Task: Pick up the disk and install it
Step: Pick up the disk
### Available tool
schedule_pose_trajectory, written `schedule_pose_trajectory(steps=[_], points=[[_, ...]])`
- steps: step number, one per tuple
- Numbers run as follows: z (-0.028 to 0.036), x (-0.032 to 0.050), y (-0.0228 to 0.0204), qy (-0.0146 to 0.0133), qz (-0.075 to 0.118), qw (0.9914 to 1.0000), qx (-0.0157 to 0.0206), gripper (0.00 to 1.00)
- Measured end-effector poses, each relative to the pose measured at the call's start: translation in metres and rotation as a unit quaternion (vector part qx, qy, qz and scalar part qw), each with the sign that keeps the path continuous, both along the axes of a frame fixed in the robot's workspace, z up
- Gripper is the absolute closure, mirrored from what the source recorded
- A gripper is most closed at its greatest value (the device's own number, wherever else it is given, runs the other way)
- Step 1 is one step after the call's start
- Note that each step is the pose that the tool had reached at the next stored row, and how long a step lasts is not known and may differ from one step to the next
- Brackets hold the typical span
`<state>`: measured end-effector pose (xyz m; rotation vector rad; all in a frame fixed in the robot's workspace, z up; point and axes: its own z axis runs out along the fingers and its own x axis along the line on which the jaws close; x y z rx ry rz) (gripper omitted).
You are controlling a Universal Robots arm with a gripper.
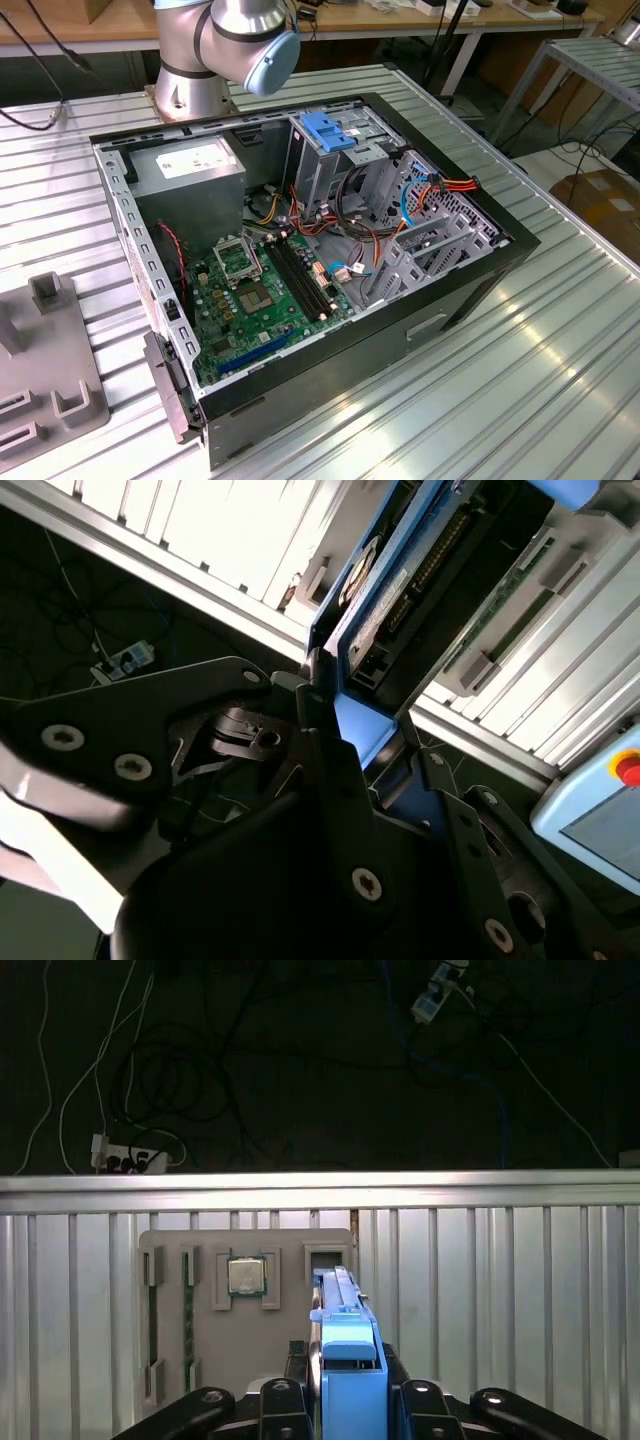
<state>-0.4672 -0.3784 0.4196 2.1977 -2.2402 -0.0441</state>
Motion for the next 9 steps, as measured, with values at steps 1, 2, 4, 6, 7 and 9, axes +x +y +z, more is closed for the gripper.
schedule_pose_trajectory(steps=[1, 2, 4, 6, 7, 9], points=[[0.0040, 0.0000, 0.0000, -0.0001, 0.000, 1.00000, 0.0000, 0.63], [0.0078, 0.0000, 0.0000, 0.0000, 0.000, 1.00000, 0.0000, 0.63], [0.0111, 0.0000, 0.0000, 0.0000, 0.000, 1.00000, 0.0000, 0.63], [0.0160, 0.0000, 0.0000, 0.0000, 0.000, 1.00000, 0.0000, 0.63], [0.0160, 0.0000, 0.0000, -0.0001, 0.000, 1.00000, 0.0001, 0.63], [0.0160, 0.0000, 0.0000, -0.0001, 0.000, 1.00000, 0.0001, 0.63]])
